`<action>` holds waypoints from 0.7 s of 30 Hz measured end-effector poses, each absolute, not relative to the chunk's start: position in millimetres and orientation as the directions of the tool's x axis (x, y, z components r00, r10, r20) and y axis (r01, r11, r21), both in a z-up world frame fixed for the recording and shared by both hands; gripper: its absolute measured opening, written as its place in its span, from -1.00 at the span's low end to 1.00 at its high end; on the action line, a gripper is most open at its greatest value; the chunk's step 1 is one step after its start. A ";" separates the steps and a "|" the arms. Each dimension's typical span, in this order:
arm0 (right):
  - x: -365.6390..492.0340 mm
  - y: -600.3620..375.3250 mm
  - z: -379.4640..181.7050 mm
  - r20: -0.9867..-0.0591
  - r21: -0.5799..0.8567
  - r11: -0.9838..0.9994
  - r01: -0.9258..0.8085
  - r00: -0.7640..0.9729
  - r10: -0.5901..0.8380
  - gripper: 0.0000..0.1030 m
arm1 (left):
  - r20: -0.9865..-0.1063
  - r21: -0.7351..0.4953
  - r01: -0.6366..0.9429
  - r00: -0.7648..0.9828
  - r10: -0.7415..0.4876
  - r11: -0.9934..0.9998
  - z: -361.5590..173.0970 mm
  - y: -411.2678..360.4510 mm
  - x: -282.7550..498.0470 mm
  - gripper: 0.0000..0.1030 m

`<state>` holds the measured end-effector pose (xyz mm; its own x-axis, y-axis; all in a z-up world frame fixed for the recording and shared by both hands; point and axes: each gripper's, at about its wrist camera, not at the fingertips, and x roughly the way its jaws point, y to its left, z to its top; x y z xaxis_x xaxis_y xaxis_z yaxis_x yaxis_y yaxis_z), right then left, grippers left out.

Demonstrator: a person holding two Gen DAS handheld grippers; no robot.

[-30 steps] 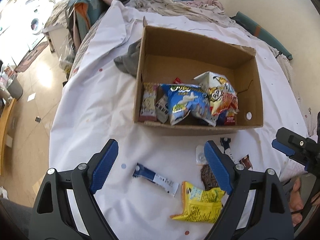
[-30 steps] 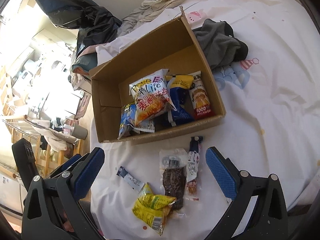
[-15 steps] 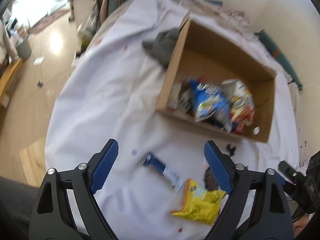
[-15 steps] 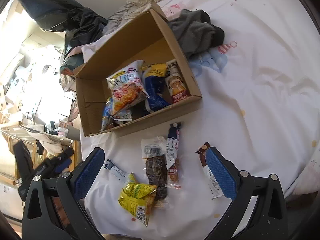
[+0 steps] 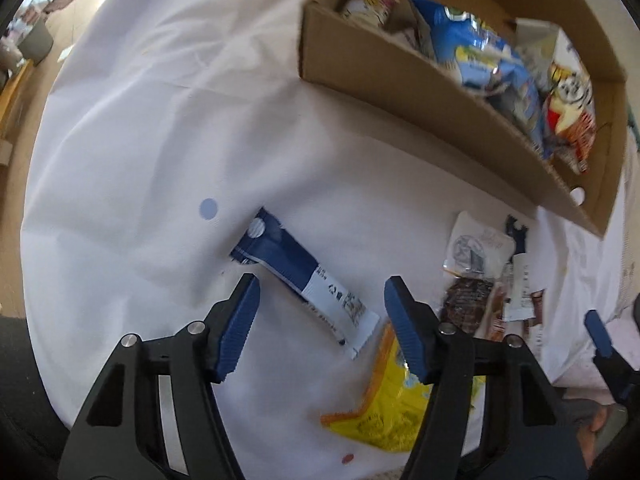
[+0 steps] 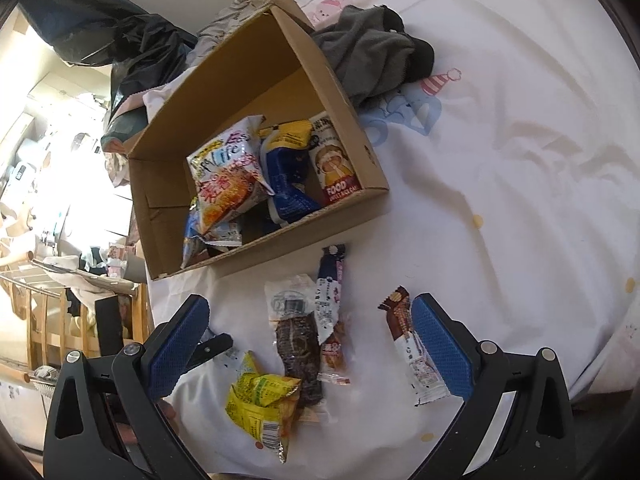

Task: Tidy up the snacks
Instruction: 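Grasp the blue-and-white bar with the left gripper and lift it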

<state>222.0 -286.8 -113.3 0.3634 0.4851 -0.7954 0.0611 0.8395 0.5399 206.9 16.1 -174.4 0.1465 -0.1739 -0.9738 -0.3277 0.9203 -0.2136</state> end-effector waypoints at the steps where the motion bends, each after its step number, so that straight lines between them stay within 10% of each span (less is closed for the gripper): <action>1: 222.5 -287.7 -114.1 -0.796 0.540 0.839 0.064 0.363 0.484 1.00 | -0.977 -0.198 -0.319 0.139 -0.161 0.927 -176.3 13.9 208.6 0.09; 5: 225.0 -290.6 -115.3 -0.798 0.538 0.840 0.072 0.365 0.479 1.00 | -0.992 -0.070 -0.249 0.115 -0.043 0.966 -177.9 5.2 211.1 -0.76; 21: 224.4 -312.0 -118.7 -0.820 0.507 0.851 0.139 0.381 0.426 1.00 | -0.968 -0.119 -0.182 0.242 -0.073 0.976 -129.5 4.1 198.0 -0.76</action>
<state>224.4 -312.0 -118.7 0.3808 0.4265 -0.8204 0.1391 0.8507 0.5068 198.0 4.1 -129.5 0.2415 -0.0732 -0.9676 -0.1819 0.9761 -0.1193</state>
